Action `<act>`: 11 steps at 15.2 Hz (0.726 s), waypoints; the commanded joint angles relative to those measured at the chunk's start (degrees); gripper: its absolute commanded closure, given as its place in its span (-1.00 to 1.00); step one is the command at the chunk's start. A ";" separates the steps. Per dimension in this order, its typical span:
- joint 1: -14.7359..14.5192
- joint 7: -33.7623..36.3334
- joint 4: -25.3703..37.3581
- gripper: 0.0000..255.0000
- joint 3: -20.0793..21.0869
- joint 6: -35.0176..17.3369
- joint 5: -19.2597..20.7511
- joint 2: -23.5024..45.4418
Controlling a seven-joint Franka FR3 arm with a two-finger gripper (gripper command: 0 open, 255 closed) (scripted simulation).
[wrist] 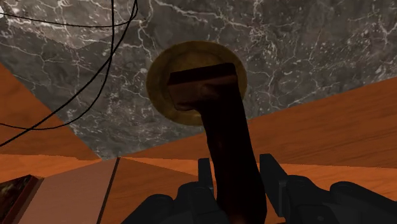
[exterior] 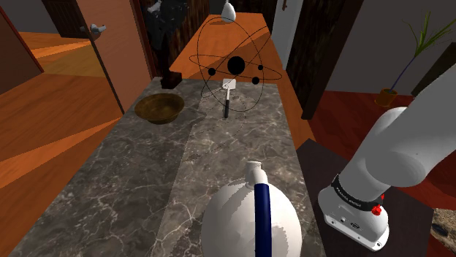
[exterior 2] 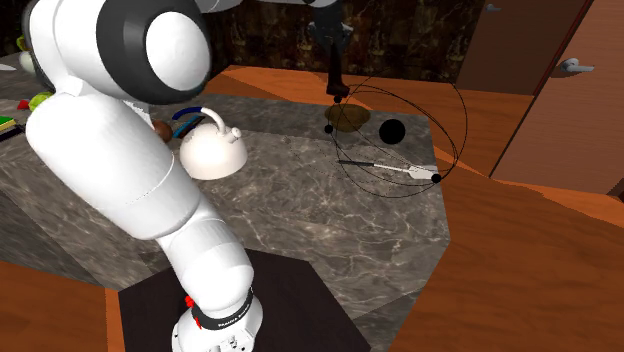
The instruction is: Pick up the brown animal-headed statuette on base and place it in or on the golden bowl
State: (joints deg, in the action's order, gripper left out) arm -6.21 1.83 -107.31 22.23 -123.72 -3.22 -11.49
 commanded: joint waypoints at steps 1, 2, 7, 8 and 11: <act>0.37 1.62 5.50 1.00 1.18 0.40 2.61 5.38; 0.44 2.18 8.38 1.00 1.55 0.91 3.88 7.96; 0.12 3.36 13.16 1.00 1.96 0.78 6.63 13.39; 0.14 3.36 12.26 1.00 1.94 -0.02 6.59 13.28; 0.20 3.39 9.67 1.00 1.90 -2.39 6.52 13.04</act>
State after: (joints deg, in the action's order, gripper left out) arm -6.01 5.16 -96.74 24.14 -125.15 3.24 1.52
